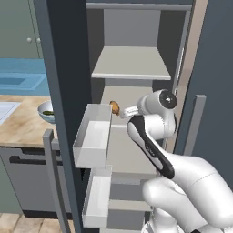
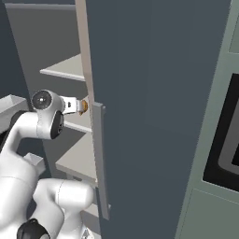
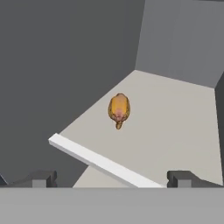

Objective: Take the squash, garlic, and chicken drumstick from the freezer and place them in the bowl on the counter.

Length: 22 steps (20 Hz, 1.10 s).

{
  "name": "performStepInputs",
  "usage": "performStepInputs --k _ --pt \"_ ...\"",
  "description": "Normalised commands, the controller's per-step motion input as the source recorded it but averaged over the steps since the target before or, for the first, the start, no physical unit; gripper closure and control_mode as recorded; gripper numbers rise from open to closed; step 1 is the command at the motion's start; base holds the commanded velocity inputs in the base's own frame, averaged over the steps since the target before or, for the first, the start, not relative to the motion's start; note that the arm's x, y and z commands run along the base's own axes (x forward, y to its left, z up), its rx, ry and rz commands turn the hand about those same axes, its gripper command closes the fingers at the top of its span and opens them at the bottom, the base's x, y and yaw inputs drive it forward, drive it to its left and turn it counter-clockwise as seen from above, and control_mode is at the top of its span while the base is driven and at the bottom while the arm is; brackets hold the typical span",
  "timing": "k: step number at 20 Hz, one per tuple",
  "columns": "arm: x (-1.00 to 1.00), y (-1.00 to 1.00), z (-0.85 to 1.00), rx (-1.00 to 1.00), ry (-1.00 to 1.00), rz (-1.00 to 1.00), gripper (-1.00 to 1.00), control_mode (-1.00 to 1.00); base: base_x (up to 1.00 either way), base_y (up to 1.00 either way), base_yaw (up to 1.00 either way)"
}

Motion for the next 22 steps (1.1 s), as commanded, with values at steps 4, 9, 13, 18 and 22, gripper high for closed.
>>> performStepInputs --k 4,9,13,18,22 --pt "0.19 0.0 0.0 0.0 0.0 0.0 -1.0 -1.0 0.0 0.0 0.0" --pt "0.18 0.0 -0.03 0.0 0.0 0.0 -1.0 -1.0 0.0 0.0 0.0" --pt "0.21 0.0 -0.13 0.0 0.01 0.0 -1.0 -1.0 0.0 0.0 0.0" --pt "0.14 0.03 -0.21 0.0 0.03 0.0 -1.0 -1.0 0.0 0.0 0.0" --pt "0.07 0.04 -0.17 0.0 0.01 0.0 -1.0 -1.0 0.0 0.0 0.0"
